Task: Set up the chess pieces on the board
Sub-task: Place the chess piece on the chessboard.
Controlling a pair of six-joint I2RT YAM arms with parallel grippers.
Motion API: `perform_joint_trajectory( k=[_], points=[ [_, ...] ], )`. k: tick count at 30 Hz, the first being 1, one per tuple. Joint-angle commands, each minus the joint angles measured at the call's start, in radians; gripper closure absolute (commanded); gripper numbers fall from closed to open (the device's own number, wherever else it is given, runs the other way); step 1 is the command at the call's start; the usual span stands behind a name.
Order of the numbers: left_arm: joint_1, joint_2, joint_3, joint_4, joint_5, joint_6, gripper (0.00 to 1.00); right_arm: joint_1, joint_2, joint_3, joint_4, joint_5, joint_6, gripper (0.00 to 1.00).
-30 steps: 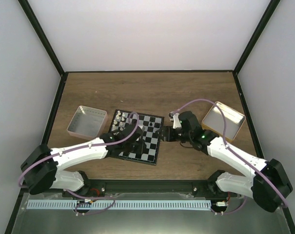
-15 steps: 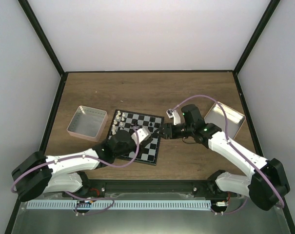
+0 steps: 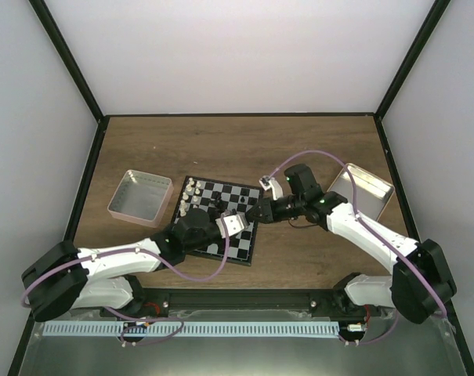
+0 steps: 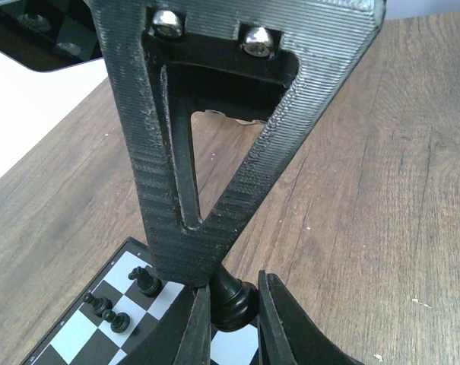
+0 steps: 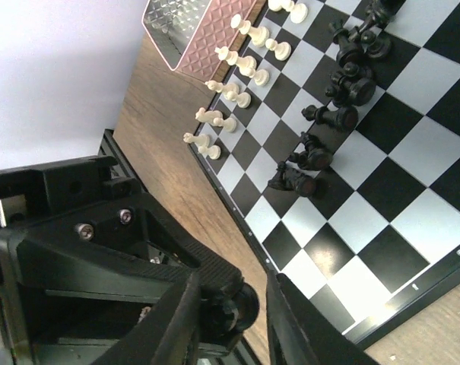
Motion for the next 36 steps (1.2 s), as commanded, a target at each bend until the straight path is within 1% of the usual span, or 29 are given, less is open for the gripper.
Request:
perform_joint_trajectory(
  k=[1,6,8,9,12,15,16,17,19,20,21,23,24,25,26,27,30,36],
  points=[
    [-0.005,0.009,0.033,0.0,0.027,0.036,0.9,-0.008,0.005,0.043,-0.027,-0.025,-0.032,0.8],
    [-0.004,0.009,0.043,-0.011,0.017,0.015,0.9,-0.008,0.003,0.04,-0.024,-0.045,-0.035,0.95],
    [-0.005,0.008,0.045,-0.011,0.004,-0.004,0.85,-0.008,-0.002,0.041,-0.017,-0.044,-0.029,0.98],
    [-0.005,0.007,0.046,-0.008,-0.009,-0.023,0.79,-0.008,-0.006,0.042,-0.015,-0.035,-0.027,0.99],
    [-0.003,0.003,0.038,0.024,-0.149,-0.13,0.51,-0.008,-0.022,0.04,0.001,0.038,-0.01,0.99],
    [-0.002,-0.016,0.021,0.049,-0.281,-0.24,0.22,-0.008,-0.03,0.032,0.04,0.211,-0.004,0.99],
    [-0.001,-0.026,0.015,0.047,-0.326,-0.282,0.19,-0.008,-0.019,0.033,0.047,0.29,-0.006,0.99],
    [0.001,-0.036,0.012,0.033,-0.371,-0.329,0.17,-0.008,-0.006,0.034,0.053,0.394,-0.011,0.99],
    [0.006,-0.054,0.021,-0.026,-0.468,-0.442,0.16,-0.007,0.036,0.045,0.07,0.538,-0.023,0.99],
    [0.016,-0.065,0.038,-0.094,-0.52,-0.524,0.14,-0.007,0.058,0.052,0.084,0.59,-0.032,0.99],
    [0.039,-0.074,0.069,-0.186,-0.535,-0.626,0.12,-0.007,0.081,0.058,0.105,0.633,-0.043,0.99],
    [0.115,-0.08,0.124,-0.318,-0.435,-0.771,0.09,-0.007,0.13,0.082,0.141,0.702,-0.058,0.99],
    [0.142,-0.081,0.136,-0.352,-0.4,-0.821,0.07,-0.008,0.158,0.095,0.154,0.725,-0.069,0.99],
    [0.158,-0.085,0.139,-0.373,-0.395,-0.858,0.04,-0.007,0.184,0.111,0.167,0.747,-0.079,0.99],
    [0.164,-0.093,0.136,-0.376,-0.372,-0.868,0.01,-0.007,0.215,0.126,0.177,0.764,-0.089,0.99],
    [0.166,-0.102,0.132,-0.367,-0.339,-0.857,0.0,-0.007,0.244,0.142,0.184,0.778,-0.102,0.99],
    [0.171,-0.128,0.13,-0.374,-0.322,-0.866,0.0,-0.006,0.334,0.188,0.189,0.789,-0.136,0.99],
    [0.176,-0.153,0.112,-0.379,-0.308,-0.846,0.0,-0.007,0.416,0.219,0.2,0.715,-0.155,0.99]
  ],
)
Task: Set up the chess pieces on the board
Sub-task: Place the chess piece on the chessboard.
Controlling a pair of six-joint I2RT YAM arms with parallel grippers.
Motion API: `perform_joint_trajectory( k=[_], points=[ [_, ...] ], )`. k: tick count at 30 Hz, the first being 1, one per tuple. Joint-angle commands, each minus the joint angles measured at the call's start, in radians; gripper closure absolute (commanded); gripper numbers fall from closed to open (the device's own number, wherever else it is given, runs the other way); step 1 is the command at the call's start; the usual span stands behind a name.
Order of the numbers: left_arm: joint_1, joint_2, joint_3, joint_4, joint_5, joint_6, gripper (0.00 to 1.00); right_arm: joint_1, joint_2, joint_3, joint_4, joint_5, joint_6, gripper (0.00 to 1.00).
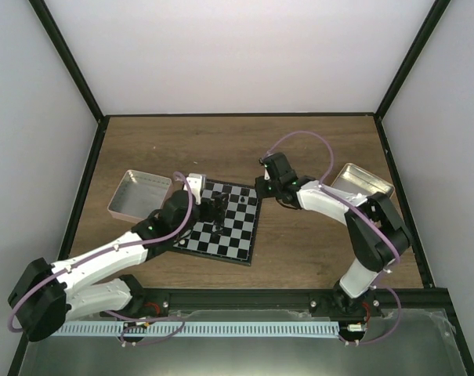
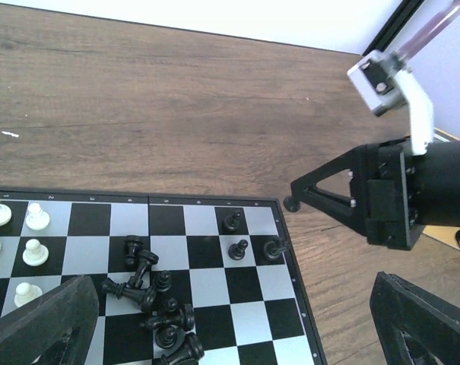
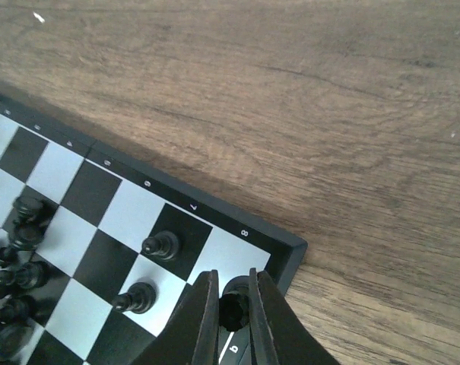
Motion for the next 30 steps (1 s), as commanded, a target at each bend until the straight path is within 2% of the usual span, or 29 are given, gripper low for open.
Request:
perform_joint_trajectory(
  k=[1,13,30],
  points=[
    [0.006,-0.022,-0.01,-0.016,0.025,-0.025,0.0,-0.005,0.033,0.04,0.028,-0.023,-0.03,0.99],
    [0.008,0.005,-0.017,0.012,0.053,-0.022,0.0,0.0,0.107,0.04,0.077,-0.045,-0.039,0.99],
    [0.008,-0.009,0.005,-0.056,-0.005,0.015,0.0,-0.001,0.148,0.049,0.08,-0.083,-0.049,0.92]
  ],
)
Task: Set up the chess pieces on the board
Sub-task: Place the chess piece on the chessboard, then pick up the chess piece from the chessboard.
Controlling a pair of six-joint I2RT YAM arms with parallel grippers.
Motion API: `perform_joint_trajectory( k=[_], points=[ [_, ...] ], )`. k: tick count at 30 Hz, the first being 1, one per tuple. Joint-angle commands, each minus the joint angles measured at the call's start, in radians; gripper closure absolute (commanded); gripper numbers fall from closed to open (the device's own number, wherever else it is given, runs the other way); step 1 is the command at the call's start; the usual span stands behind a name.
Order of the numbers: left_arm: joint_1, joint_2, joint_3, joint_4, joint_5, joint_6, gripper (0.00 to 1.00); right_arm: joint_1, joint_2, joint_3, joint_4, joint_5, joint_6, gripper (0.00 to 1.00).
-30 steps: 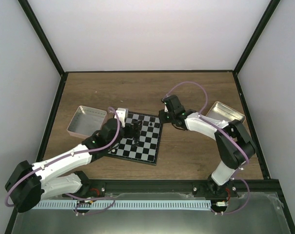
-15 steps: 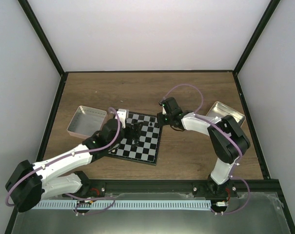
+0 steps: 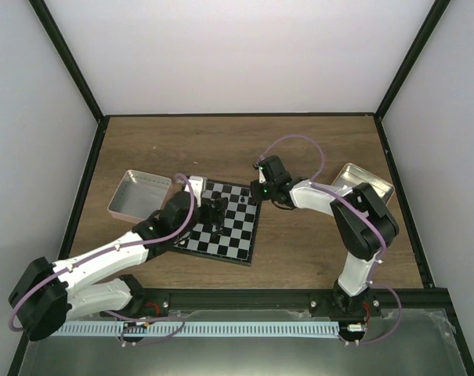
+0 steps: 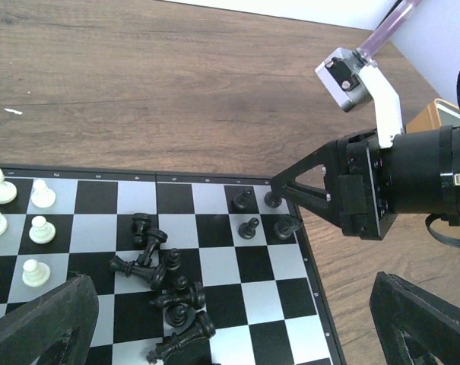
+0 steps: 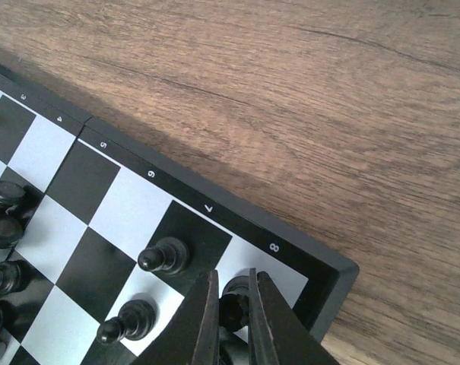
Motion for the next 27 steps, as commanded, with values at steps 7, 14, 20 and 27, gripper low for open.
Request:
perform_joint_trajectory(
  k=[7,14,20,27],
  points=[
    [0.007,-0.008,0.031,-0.064,-0.003,-0.007,0.0,-0.002,-0.034,0.085,-0.069,0.021,0.009,0.72],
    [0.007,0.065,0.083,-0.199,0.056,-0.058,0.0,-0.002,-0.167,0.095,-0.13,0.024,0.02,0.57],
    [0.007,0.157,0.14,-0.329,0.082,-0.136,0.18,-0.003,-0.259,0.06,-0.154,0.014,0.07,0.57],
    [0.007,0.261,0.193,-0.436,0.125,-0.184,0.58,-0.003,-0.338,-0.034,-0.138,-0.033,0.12,0.59]
  ],
)
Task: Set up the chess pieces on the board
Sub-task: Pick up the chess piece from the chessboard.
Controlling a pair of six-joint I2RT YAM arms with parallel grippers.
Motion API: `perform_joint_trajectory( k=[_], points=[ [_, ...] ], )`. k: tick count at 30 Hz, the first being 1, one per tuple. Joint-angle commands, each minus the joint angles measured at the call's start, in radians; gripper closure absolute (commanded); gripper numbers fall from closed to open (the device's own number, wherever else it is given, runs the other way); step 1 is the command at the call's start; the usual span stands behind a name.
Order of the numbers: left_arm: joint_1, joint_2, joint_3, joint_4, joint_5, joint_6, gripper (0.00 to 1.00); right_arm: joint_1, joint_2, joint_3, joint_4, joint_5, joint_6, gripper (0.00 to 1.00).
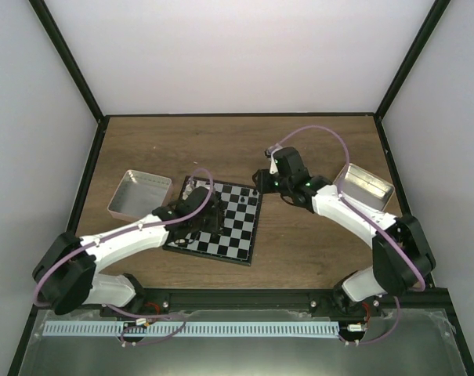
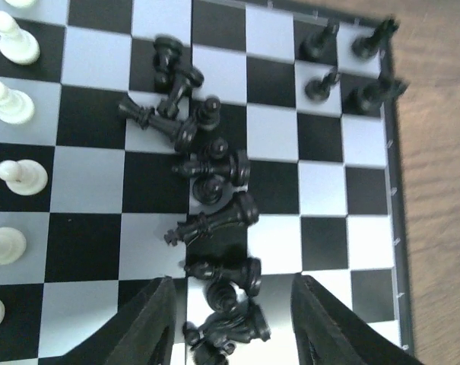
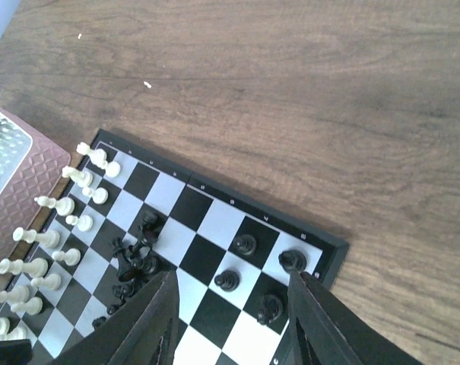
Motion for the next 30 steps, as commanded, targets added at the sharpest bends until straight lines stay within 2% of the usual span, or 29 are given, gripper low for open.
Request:
perform_joint_trajectory(
  k=[1,5,8,11,21,26,30],
  points=[
    [0.002,0.052,0.043,-0.085,0.053,-0.04,0.6,-0.004,-0.037,-0.041,-0.009,-0.031,0.041,0.59],
    [0.003,0.099,0.053,-0.082,0.093,-0.06,0.61,-0.002,-0.046,-0.061,-0.005,-0.037,0.043,0.6],
    [0.002,0.136,0.064,-0.089,0.098,-0.065,0.68,-0.003,-0.048,-0.069,-0.006,-0.042,0.043,0.6],
    [0.002,0.17,0.079,-0.087,0.11,-0.062,0.7,-0.002,-0.05,-0.075,-0.001,-0.042,0.04,0.6],
    [0.003,0.204,0.093,-0.09,0.055,-0.042,0.79,-0.003,-0.062,-0.085,-0.002,-0.031,0.039,0.61],
    [0.002,0.218,0.108,-0.108,0.044,-0.025,0.89,-0.003,-0.083,-0.095,-0.009,-0.025,0.045,0.61],
    [0.002,0.198,0.13,-0.153,0.034,-0.024,0.91,-0.003,-0.124,-0.111,-0.012,-0.023,0.052,0.61]
  ],
)
